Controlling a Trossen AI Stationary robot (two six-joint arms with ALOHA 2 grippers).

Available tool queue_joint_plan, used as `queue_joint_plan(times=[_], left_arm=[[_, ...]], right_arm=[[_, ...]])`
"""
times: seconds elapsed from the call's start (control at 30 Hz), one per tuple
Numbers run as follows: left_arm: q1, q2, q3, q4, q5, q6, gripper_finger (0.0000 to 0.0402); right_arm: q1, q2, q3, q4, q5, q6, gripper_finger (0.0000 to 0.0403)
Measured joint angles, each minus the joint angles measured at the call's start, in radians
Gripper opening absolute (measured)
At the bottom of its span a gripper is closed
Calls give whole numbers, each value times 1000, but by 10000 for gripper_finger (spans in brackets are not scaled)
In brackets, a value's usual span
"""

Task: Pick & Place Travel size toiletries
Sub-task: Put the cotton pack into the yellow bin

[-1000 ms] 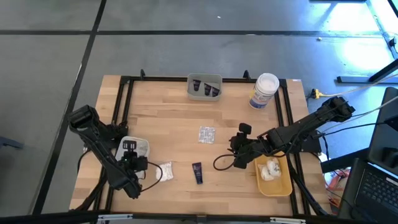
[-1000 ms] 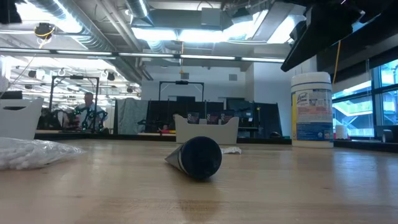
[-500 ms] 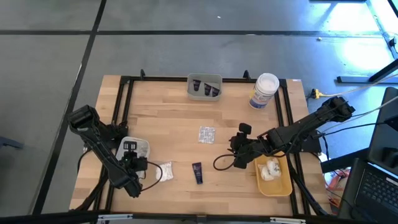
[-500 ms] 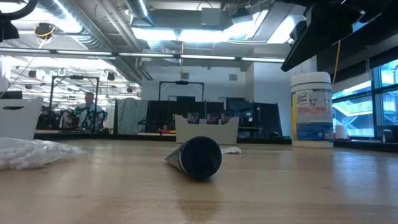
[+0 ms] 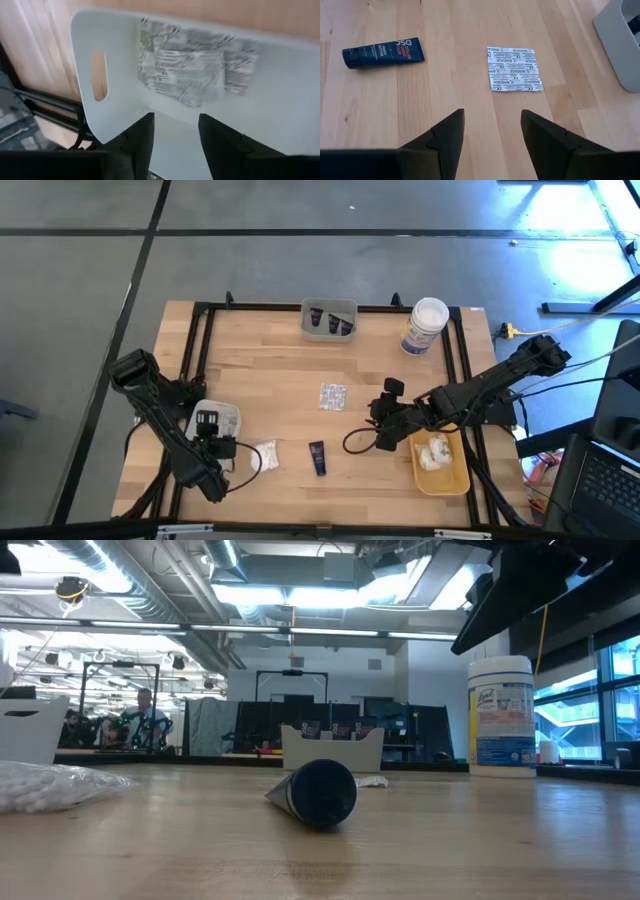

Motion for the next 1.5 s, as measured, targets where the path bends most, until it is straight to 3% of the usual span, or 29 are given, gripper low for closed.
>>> queue_joint_plan(times=[0.2, 0.4, 0.7, 1.3, 1.5], left_arm=[[0, 0, 115, -20, -41, -1, 161], [1, 0, 203, -7, -198, -1, 156], [29, 0, 230, 57, -370, 91, 156], [164, 0, 229, 337, -390, 322, 144], [174, 0, 229, 377, -348, 338, 172]], right_arm=[[0, 0, 0, 5, 0, 0, 193], [0, 0, 0, 4, 0, -3, 196], [0, 0, 0, 4, 0, -3, 197], [0, 0, 0, 5, -1, 1, 203], [0, 0, 0, 4, -3, 1, 194]])
